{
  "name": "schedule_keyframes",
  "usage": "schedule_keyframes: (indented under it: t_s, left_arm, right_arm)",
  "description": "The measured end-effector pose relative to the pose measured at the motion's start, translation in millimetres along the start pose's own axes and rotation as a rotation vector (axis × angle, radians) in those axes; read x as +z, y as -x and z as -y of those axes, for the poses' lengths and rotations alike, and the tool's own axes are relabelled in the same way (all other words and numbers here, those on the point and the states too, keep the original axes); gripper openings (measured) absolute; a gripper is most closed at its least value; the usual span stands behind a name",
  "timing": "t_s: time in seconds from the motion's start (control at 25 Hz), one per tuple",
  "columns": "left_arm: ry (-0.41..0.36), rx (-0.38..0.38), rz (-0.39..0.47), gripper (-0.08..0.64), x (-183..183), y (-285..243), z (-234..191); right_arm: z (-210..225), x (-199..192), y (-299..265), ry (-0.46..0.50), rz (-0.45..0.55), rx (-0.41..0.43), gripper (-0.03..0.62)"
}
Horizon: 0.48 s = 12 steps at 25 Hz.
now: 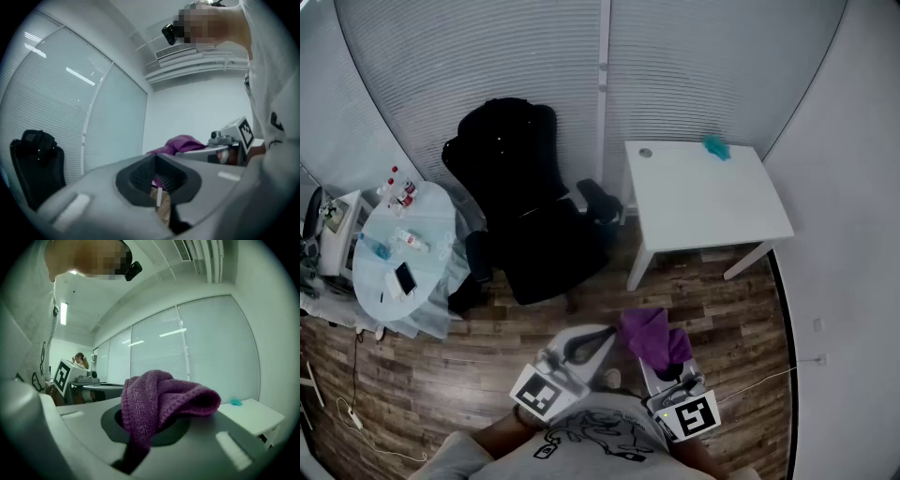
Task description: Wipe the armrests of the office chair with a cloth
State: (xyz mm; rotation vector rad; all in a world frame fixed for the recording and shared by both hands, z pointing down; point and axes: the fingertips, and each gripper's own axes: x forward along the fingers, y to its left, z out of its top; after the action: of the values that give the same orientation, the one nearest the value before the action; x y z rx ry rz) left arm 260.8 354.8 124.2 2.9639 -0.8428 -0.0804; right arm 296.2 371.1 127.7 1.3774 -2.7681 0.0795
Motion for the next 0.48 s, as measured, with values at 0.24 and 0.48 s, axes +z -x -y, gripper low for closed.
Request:
schedule_keyframes:
  t_s: [0.24,0.48]
  left_arm:
    - [0.0,0.0,-0.004,0.003,-1,-11,9]
    - [-0.002,0.006,-0.011,0.003,-5,-32,17]
  right_arm:
    - [9,0,8,0.002,0.003,0.008,0.029]
    - [30,0,18,-0.029,0.014,0.012,0.029]
